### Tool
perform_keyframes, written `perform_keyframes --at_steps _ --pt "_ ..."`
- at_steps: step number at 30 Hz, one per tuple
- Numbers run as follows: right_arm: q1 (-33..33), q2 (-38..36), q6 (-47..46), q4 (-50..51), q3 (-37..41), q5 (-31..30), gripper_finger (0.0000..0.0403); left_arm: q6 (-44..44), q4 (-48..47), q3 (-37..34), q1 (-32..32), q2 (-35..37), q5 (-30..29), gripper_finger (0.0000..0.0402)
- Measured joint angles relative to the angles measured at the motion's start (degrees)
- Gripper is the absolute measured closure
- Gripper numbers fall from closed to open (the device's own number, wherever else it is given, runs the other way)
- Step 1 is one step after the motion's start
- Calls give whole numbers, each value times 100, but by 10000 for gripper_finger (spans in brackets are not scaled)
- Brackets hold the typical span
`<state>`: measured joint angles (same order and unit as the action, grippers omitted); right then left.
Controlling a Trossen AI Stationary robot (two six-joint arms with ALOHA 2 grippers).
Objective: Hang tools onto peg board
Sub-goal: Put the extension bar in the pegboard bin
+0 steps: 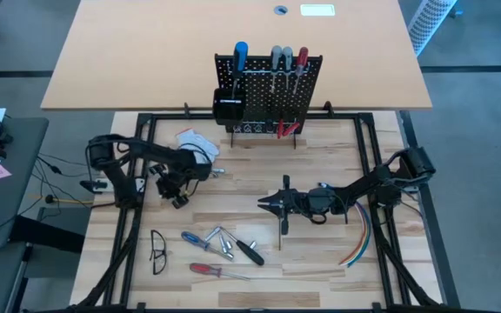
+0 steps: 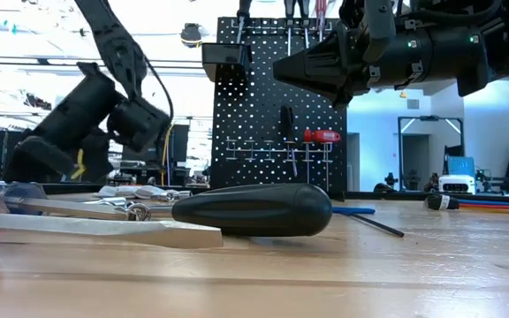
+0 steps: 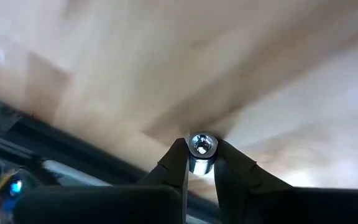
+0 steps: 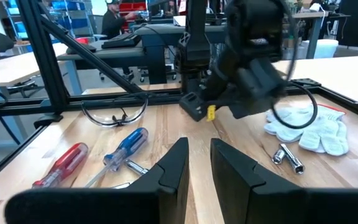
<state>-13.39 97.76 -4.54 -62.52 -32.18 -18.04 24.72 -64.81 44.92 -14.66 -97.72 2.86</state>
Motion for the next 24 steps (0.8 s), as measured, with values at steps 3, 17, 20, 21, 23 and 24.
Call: perform_keyframes --at_steps 3,17,20,21,23,24 --pt "0 0 0 15 0 0 326 282 216 82 437 402 9 363" --pt "4 0 -1 32 2 0 326 696 3893 84 2316 3143 -2601 363" --pt "4 0 -2 33 2 0 326 -261 5171 84 2588 3413 -3702 364" --pt "4 0 -2 33 2 0 326 -661 5593 84 2620 3465 -3991 364" --pt "4 0 -4 28 2 0 326 -1466 6577 84 2583 3524 -4385 364" --pt "4 0 -6 31 2 0 326 -1883 7076 84 2522 3528 -4483 364"
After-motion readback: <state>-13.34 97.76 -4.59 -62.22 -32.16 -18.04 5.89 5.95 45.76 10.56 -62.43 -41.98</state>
